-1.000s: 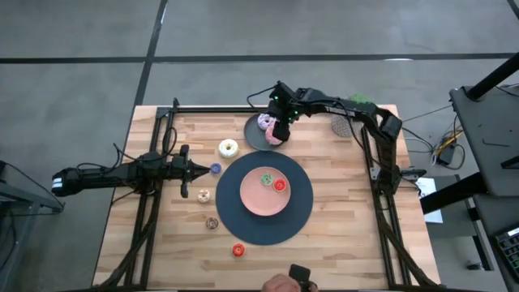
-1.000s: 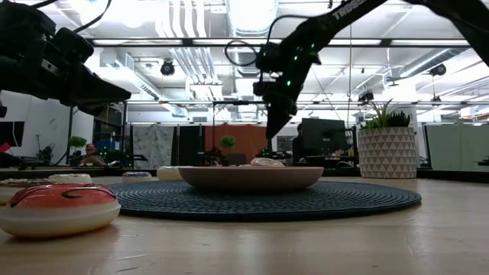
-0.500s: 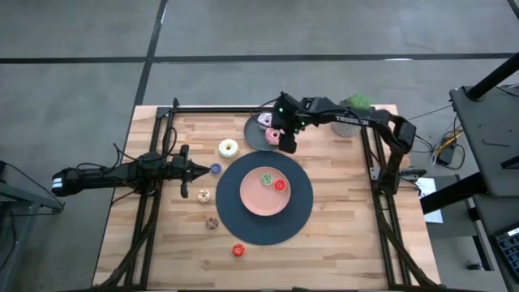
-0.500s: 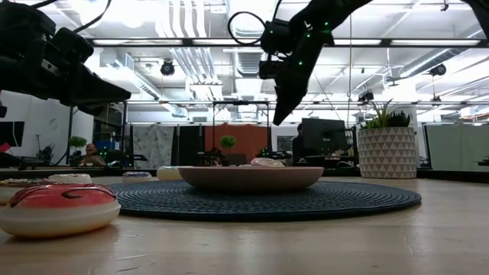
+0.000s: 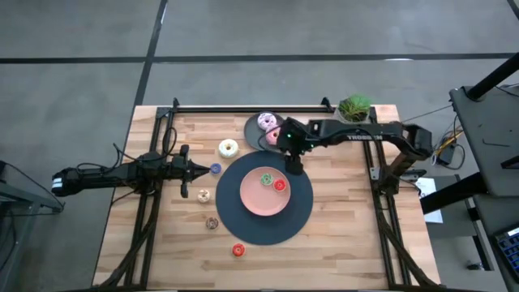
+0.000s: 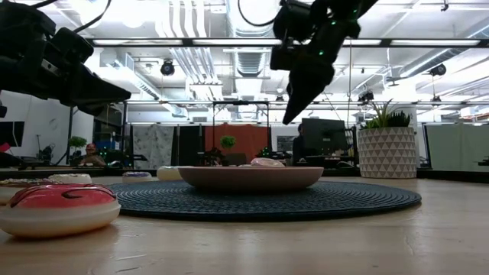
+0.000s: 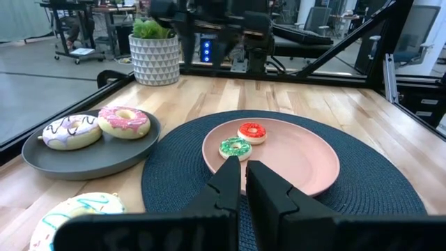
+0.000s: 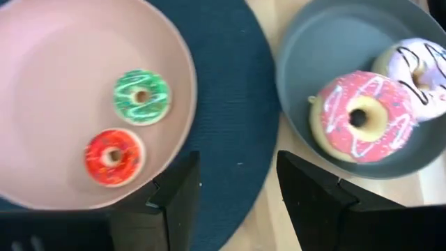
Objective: Pick & Place donuts
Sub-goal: Put the large white donut on the gray plate
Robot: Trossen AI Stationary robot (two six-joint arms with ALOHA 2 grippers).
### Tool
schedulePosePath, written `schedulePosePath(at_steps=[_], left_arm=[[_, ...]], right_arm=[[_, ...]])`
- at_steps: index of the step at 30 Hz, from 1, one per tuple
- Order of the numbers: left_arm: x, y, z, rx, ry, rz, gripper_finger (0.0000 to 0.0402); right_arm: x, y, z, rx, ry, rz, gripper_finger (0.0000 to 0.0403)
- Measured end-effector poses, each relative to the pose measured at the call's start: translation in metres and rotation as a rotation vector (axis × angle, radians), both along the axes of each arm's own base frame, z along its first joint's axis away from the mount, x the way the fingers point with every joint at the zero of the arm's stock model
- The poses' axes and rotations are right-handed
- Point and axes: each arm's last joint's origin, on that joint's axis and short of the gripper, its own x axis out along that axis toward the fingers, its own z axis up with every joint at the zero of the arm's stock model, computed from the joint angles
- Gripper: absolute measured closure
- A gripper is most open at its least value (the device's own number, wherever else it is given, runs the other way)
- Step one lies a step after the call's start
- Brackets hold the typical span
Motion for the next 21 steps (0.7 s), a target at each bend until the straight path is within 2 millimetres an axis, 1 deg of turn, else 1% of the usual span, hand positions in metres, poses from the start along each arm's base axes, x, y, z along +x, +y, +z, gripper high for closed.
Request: schedulePosePath(at_steps=[5,12,16,21], left_arm=[[0.0,0.0,0.0,0.0,0.0,0.0,0.0401],[0.0,0.0,0.0,0.0,0.0,0.0,0.0401],[0.0,0.0,0.0,0.0,0.0,0.0,0.0401],[0.0,0.0,0.0,0.0,0.0,0.0,0.0401]], right_arm=[[-0.009,0.02,0.003,-0.01,-0.051,0.05,0.022],[-0.026,0.042,0.005,0.041,-0.174,0.003,0.0225],[-0.039,0.05,0.002,0.058,-0.21,-0.009,0.0225],[-0.052,0.053,0.001,0.058,-0.214,-0.005,0.0227]])
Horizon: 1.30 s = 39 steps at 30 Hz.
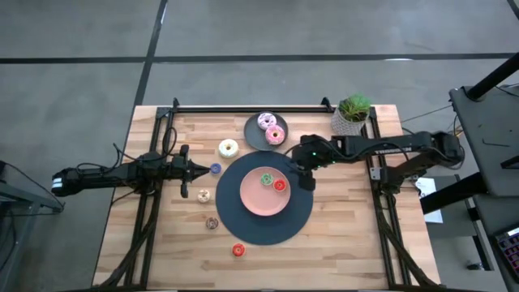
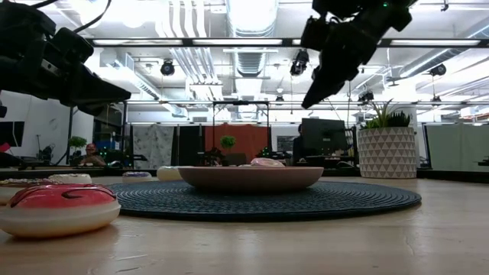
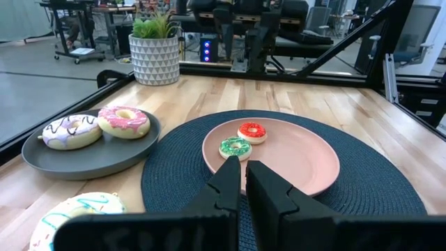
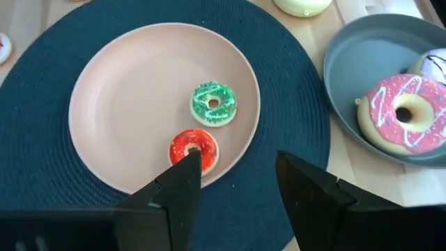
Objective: Pick & Place donuts
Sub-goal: Put the large white donut on the gray plate
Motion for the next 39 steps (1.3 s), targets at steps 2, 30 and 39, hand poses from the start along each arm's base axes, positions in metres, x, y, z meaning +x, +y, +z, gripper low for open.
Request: schedulePosePath(at_steps=[2,30,39], left_arm=[[0.0,0.0,0.0,0.0,0.0,0.0,0.0401],[0.0,0.0,0.0,0.0,0.0,0.0,0.0401],[0.0,0.0,0.0,0.0,0.0,0.0,0.0401]], right_arm=[[-0.004,0.001,0.002,-0.004,-0.011,0.003,0.0226],[-0.106,0.027,-0.011,-0.044,-0.343,0.108,0.0258],[-0.13,0.027,-0.016,-0.066,-0.427,0.118,0.0282]])
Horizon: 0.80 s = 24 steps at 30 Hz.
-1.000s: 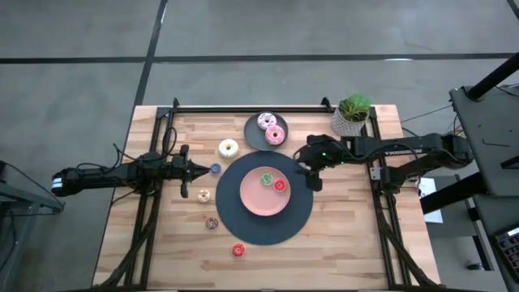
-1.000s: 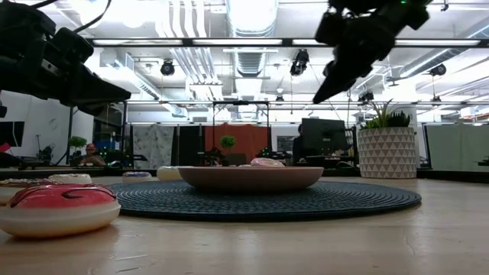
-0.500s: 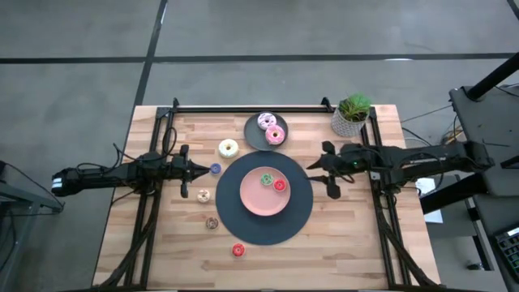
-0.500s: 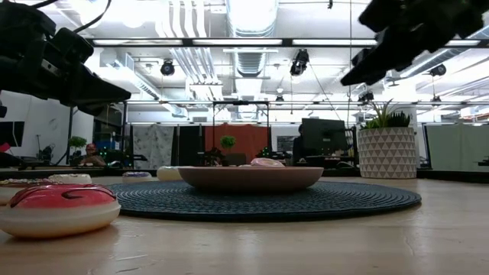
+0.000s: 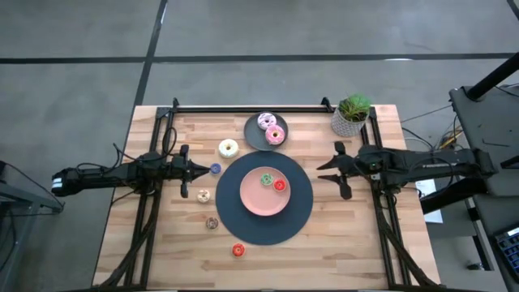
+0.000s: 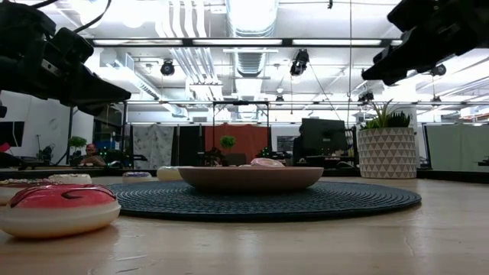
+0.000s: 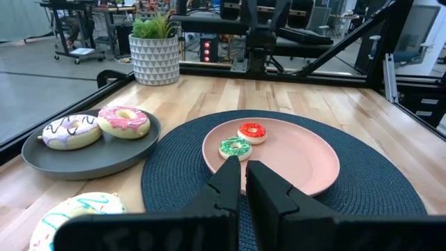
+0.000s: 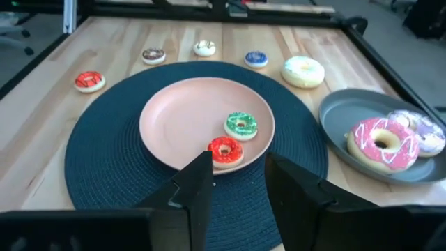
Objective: Pick & Place donuts
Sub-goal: Put the large white donut on the gray plate
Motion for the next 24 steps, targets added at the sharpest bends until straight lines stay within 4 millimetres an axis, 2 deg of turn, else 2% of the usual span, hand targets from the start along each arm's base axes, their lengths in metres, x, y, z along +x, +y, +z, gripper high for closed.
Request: schedulePosePath(at_steps=[24], left_arm=[[0.0,0.0,0.0,0.0,-0.001,0.0,0.0401]], right_arm=[[-0.03,0.001,-0.027,-0.006,-0.162,0.0,0.0373]])
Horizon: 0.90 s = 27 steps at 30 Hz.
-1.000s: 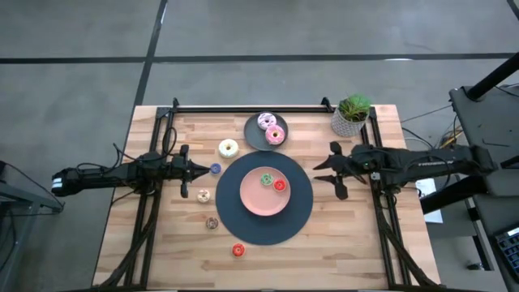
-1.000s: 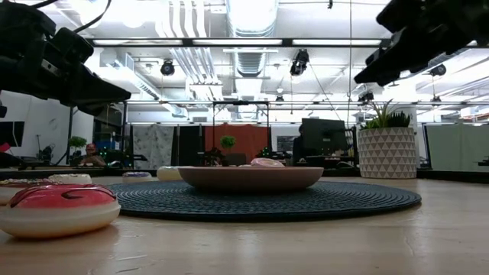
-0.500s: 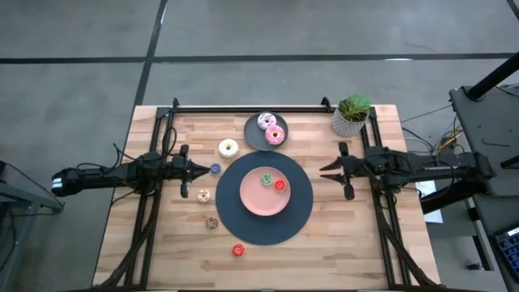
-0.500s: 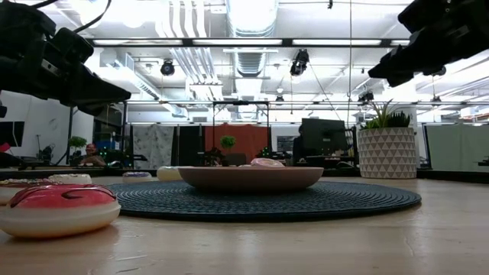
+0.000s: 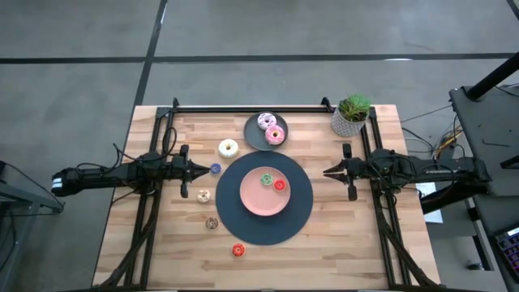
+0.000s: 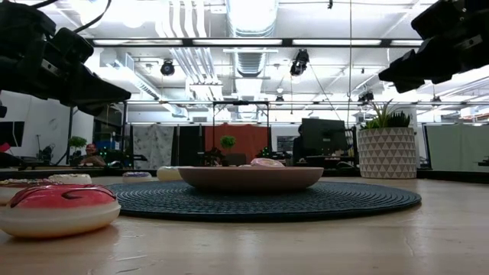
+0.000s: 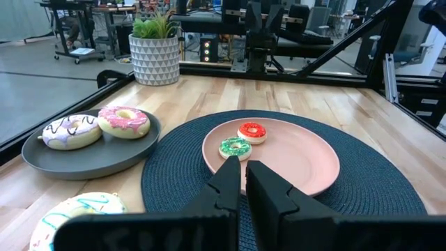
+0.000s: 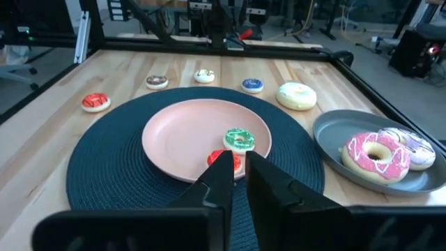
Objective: Pick & Place donuts
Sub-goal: Put the large white donut on the gray plate
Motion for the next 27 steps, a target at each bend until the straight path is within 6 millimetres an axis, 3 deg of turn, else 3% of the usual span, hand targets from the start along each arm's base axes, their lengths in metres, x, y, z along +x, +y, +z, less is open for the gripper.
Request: schedulePosePath(at_steps=[7,27], left_arm=[[0.0,0.0,0.0,0.0,0.0,0.0,0.0401],[0.0,0.0,0.0,0.0,0.001,0.0,0.0401]], right_arm=[[-0.006,0.0,0.0,-0.001,-0.049,0.0,0.0393],[-0.018,0.0,-0.01,0.022,-0.151,-0.005,0.0394]])
